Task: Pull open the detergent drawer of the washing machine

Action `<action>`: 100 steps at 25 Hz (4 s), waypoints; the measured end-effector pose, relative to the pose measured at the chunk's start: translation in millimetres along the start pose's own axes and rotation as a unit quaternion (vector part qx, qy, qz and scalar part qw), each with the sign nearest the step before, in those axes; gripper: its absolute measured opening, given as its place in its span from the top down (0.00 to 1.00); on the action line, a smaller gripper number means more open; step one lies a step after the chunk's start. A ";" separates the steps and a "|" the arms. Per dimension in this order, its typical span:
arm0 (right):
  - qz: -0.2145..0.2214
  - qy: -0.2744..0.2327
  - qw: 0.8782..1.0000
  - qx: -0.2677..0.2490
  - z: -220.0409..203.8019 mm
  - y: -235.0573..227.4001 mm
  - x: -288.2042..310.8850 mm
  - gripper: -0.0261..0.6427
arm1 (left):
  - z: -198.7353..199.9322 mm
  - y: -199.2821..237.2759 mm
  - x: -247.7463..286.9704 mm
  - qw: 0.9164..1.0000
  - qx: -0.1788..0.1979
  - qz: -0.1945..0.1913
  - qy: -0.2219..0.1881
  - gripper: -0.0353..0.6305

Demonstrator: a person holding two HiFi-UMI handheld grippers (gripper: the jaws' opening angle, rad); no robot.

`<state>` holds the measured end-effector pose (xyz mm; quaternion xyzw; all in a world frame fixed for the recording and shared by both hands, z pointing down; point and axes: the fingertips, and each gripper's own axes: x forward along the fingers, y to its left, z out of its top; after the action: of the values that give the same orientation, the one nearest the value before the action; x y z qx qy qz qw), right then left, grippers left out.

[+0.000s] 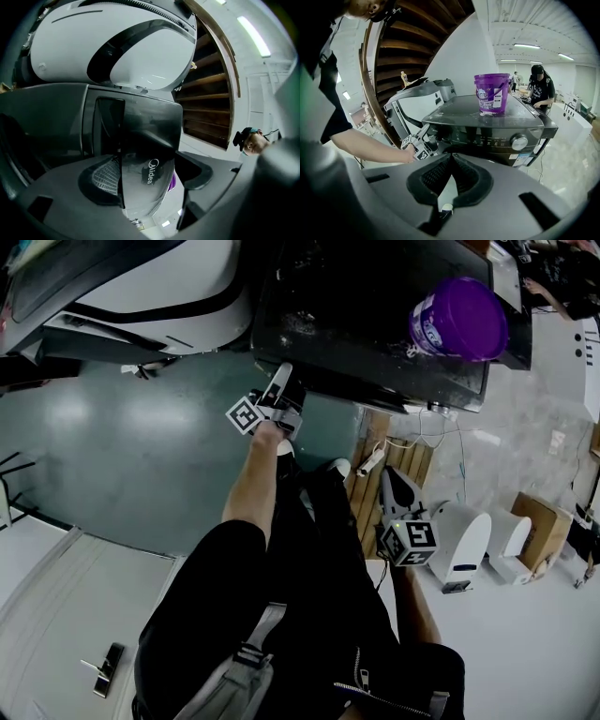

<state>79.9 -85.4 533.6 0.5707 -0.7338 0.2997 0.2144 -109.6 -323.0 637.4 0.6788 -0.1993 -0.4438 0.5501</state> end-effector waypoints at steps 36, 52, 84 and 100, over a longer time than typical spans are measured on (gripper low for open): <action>0.020 0.018 0.998 0.050 -33.8 4.3 -2.3 0.95 | -15.7 -6.6 -36.0 0.998 0.031 0.033 0.031 0.54; 0.032 0.026 0.999 0.034 -43.2 6.0 -4.6 0.95 | -22.1 -10.9 -59.9 0.998 0.038 0.047 0.035 0.63; 0.051 0.033 0.998 0.019 -32.6 20.6 12.2 0.95 | -50.8 -30.9 -116.5 0.995 0.025 0.051 0.084 0.67; 0.052 0.034 0.998 0.018 -29.7 20.4 15.2 0.95 | -62.1 -38.2 -140.6 0.992 0.005 0.041 0.123 0.71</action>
<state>55.6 -72.4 561.2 0.5253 -0.7491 0.3426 0.2134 -140.9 -168.9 656.0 0.7224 -0.1599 -0.3327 0.5847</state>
